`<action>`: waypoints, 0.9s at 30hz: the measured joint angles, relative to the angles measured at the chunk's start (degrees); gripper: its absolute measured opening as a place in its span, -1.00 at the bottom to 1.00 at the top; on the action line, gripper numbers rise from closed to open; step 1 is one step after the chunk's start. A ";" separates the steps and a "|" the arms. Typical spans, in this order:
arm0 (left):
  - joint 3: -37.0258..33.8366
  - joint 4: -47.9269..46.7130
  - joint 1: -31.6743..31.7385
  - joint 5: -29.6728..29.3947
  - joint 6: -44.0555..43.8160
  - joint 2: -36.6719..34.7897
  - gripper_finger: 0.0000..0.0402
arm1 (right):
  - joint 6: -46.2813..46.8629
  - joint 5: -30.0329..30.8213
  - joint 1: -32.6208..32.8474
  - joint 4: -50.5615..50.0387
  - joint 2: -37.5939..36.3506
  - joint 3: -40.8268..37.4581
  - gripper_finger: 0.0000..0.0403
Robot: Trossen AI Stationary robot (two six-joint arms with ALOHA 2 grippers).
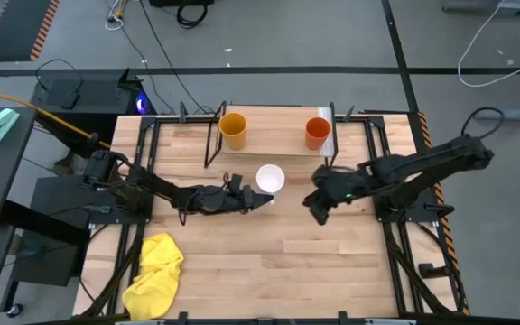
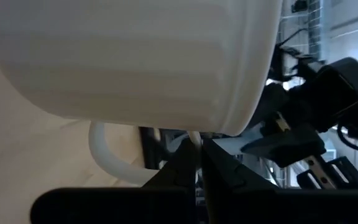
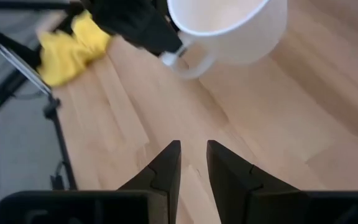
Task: Stack small to large cups/mugs on shelf
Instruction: Put the white mug on the shelf
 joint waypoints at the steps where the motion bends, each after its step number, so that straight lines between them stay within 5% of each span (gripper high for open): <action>1: 0.84 -0.24 0.63 0.58 0.65 0.00 -0.93 | 0.26 1.04 0.61 -0.26 -1.26 0.00 -0.57; 19: 19.83 -12.35 13.68 14.94 2.15 -0.03 -0.93 | 3.85 3.79 7.77 -6.80 -5.18 0.00 -0.57; 27: 20.90 -19.22 17.43 17.04 -3.29 0.00 -0.93 | 6.25 8.03 11.55 -7.56 -8.05 0.00 -0.57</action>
